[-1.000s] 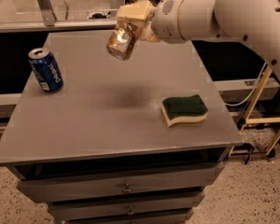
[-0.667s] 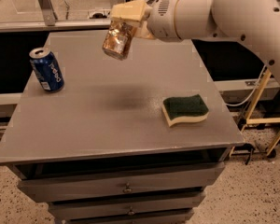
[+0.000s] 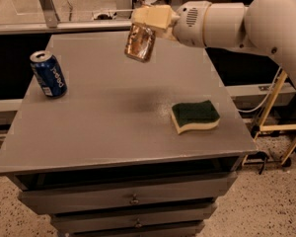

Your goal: Place orange can upright

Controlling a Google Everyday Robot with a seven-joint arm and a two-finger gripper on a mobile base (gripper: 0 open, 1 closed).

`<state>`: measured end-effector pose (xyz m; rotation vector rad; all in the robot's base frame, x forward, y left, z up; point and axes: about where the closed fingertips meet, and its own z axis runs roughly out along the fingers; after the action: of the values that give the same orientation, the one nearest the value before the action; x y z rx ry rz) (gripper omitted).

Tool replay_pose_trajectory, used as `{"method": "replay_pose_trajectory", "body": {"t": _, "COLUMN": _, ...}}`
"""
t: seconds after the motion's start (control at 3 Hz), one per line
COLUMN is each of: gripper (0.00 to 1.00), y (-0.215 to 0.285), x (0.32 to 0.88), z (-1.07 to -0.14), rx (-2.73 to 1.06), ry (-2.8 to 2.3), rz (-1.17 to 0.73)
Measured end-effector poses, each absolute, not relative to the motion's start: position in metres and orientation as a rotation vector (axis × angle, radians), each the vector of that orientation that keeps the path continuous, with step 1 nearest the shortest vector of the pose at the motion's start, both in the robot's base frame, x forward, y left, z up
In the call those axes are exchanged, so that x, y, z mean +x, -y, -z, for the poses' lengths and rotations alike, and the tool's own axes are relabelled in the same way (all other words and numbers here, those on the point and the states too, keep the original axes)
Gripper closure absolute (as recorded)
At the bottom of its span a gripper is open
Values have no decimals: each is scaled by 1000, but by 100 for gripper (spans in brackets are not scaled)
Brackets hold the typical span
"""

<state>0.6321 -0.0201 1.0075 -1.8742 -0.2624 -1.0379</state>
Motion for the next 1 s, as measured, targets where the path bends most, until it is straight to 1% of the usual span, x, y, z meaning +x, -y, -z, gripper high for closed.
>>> {"method": "replay_pose_trajectory", "body": {"t": 0.67, "gripper": 100, "y": 21, "x": 624, "z": -1006, "rx": -1864, "ry": 706, "rz": 1241}}
{"method": "replay_pose_trajectory", "body": {"t": 1.0, "gripper": 100, "y": 18, "x": 624, "z": -1006, "rx": -1850, "ry": 792, "rz": 1288}}
